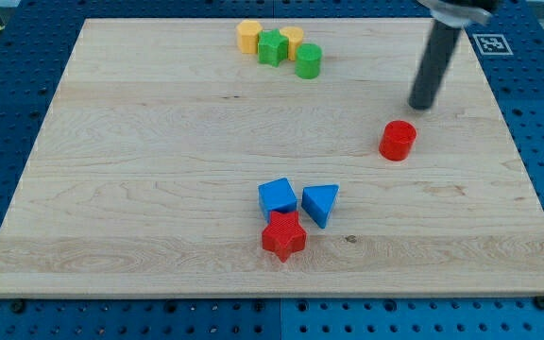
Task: Move the red circle above the green star
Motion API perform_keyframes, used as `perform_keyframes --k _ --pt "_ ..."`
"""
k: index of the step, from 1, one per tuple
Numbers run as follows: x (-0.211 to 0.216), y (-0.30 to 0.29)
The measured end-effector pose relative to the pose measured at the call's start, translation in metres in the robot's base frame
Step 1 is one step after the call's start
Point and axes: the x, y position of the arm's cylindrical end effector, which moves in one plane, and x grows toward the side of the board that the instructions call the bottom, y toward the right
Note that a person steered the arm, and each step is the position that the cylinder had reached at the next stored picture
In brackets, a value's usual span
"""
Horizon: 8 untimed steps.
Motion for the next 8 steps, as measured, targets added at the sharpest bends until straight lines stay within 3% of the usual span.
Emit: perform_keyframes --k 1,2,6,8 --pt "0.069 0.007" --pt "0.091 -0.042" --pt "0.062 -0.055" --pt "0.020 -0.055"
